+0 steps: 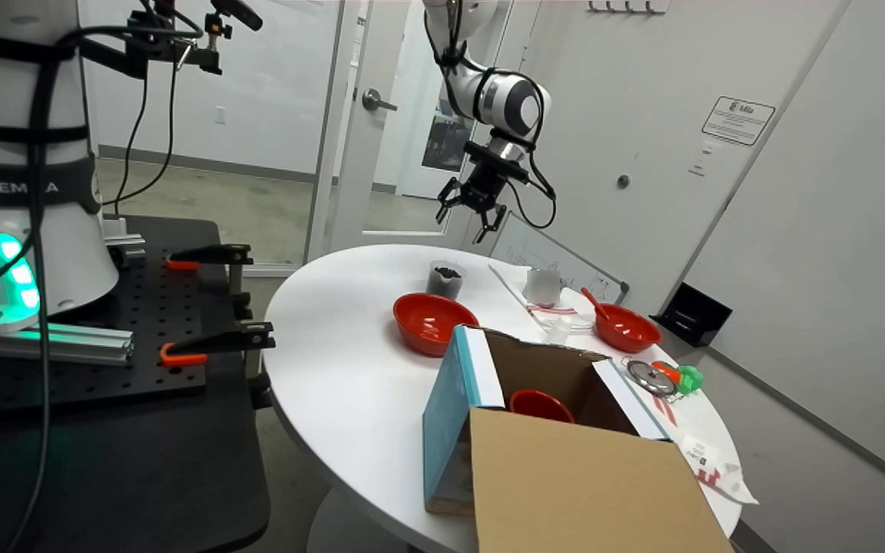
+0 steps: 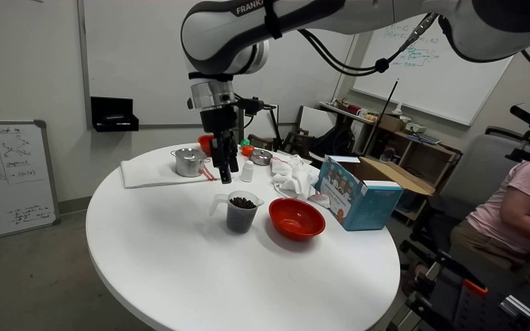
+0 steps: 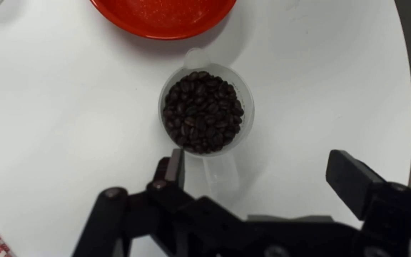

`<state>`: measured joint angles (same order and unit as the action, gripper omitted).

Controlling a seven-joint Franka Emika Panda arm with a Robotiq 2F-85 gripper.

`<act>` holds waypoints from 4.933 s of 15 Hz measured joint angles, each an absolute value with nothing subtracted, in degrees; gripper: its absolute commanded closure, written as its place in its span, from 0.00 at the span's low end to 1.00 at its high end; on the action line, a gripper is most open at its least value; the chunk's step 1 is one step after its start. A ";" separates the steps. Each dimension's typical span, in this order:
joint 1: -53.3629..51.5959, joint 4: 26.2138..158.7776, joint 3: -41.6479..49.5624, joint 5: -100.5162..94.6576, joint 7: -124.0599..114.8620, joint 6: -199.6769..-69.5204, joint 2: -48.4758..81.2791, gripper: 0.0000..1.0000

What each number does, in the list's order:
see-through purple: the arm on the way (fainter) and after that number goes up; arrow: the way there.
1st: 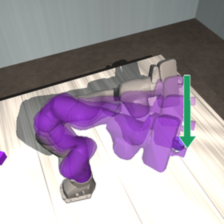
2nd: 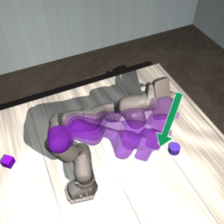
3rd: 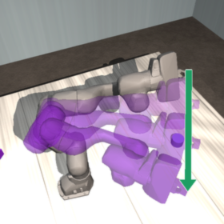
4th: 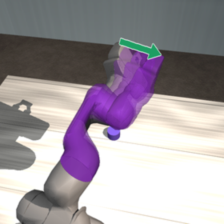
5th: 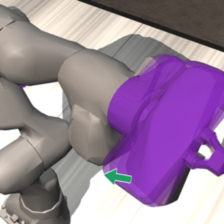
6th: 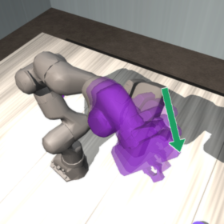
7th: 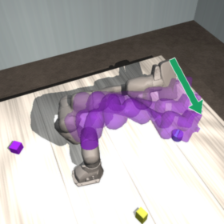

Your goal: Pour some contents from the jug into the red bowl

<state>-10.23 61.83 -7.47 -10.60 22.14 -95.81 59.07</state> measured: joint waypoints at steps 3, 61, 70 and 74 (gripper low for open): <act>-11.87 61.75 -6.67 -13.06 22.14 -95.86 60.54 0.00; -9.98 67.24 -7.84 -24.40 59.88 -94.44 59.90 0.00; -10.98 73.16 -8.43 -24.60 65.28 -106.54 59.77 0.00; -10.76 74.03 -8.48 -24.26 65.83 -108.67 59.48 0.26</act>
<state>-10.76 74.03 -8.48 -24.26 65.83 -108.67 59.48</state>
